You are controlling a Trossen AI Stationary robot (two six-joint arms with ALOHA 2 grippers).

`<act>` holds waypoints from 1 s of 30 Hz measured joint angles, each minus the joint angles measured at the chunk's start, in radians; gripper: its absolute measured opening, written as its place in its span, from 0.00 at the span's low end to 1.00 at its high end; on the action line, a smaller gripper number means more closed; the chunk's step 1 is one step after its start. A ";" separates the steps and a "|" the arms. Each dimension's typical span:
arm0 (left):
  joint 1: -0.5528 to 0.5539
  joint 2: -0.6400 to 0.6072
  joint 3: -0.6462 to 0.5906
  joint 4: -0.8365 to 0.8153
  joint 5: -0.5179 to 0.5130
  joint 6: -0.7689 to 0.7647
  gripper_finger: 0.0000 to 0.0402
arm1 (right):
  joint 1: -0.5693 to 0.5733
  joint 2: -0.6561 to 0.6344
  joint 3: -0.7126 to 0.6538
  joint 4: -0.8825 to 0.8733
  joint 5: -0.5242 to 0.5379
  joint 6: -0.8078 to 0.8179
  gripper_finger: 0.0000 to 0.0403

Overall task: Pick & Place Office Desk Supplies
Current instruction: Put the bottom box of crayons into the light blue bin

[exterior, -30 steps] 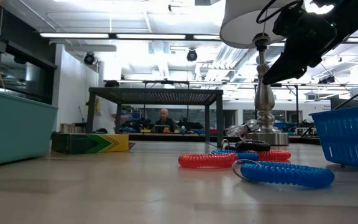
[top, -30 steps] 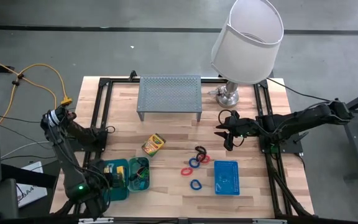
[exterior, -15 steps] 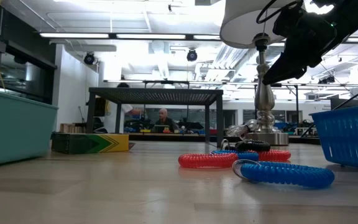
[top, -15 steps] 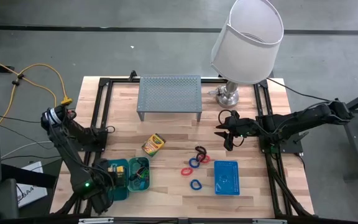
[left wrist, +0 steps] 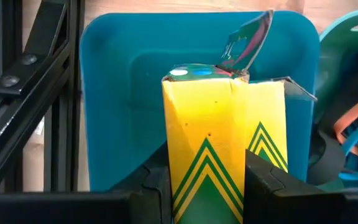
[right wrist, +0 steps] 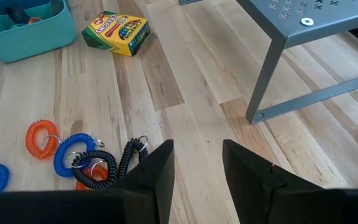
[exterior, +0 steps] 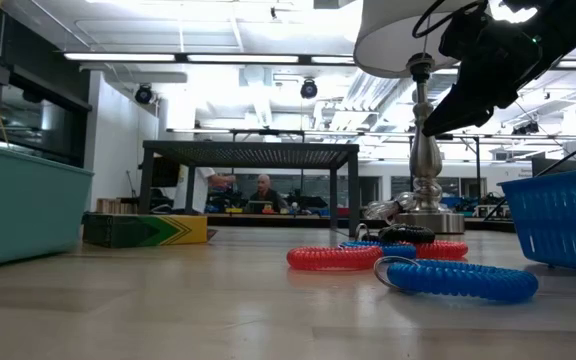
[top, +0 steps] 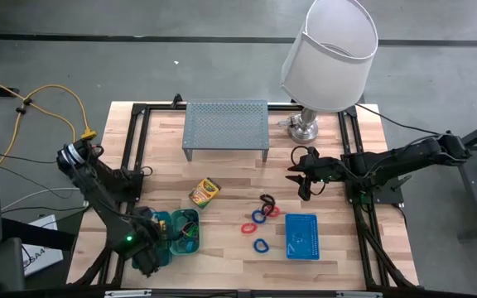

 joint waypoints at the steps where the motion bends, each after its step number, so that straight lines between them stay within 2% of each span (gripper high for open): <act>1: 0.010 0.000 -0.004 0.007 0.005 0.008 0.27 | 0.000 0.000 0.000 0.000 0.000 0.000 0.31; 11: 0.033 0.002 -0.056 0.091 0.027 0.016 0.27 | 0.000 0.000 0.000 0.000 0.000 0.000 0.31; 20: 0.033 0.002 -0.057 0.095 0.027 0.050 0.32 | 0.000 0.000 0.000 0.000 0.000 0.000 0.31; 30: 0.022 0.002 -0.057 0.096 0.016 0.049 0.33 | 0.000 0.000 0.000 0.000 0.000 0.000 0.31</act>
